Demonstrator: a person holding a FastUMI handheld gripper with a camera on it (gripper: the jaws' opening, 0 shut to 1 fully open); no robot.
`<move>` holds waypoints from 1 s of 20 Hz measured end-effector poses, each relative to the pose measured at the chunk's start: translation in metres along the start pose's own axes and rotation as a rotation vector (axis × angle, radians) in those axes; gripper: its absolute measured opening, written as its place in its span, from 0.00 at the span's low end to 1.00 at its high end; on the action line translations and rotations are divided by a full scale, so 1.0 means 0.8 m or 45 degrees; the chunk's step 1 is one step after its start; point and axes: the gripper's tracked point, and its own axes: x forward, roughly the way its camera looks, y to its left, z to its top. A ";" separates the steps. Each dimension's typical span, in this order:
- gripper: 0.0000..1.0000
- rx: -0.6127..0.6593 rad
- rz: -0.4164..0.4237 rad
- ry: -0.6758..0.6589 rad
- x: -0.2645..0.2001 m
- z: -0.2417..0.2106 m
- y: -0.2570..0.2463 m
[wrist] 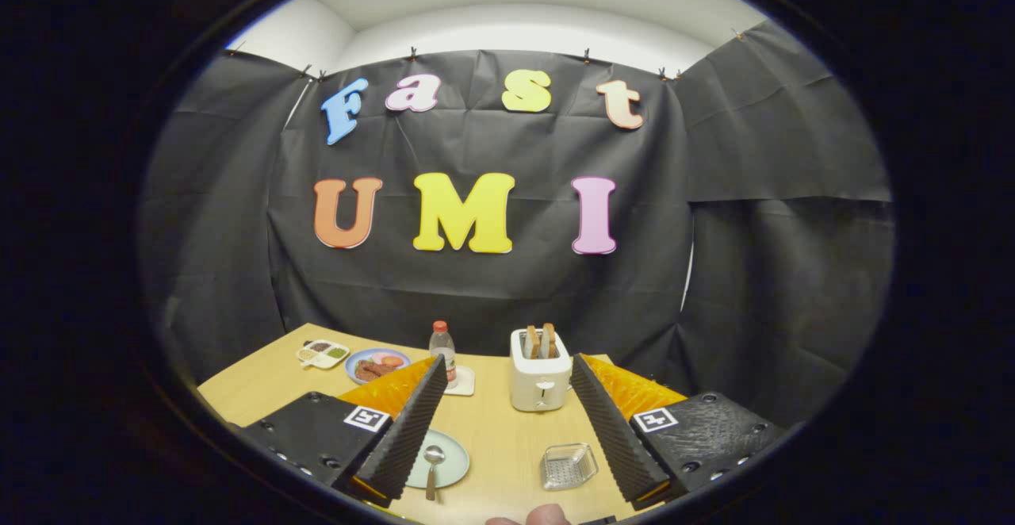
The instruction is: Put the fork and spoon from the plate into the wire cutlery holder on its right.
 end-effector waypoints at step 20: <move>0.96 -0.146 0.212 0.751 0.112 -0.330 0.151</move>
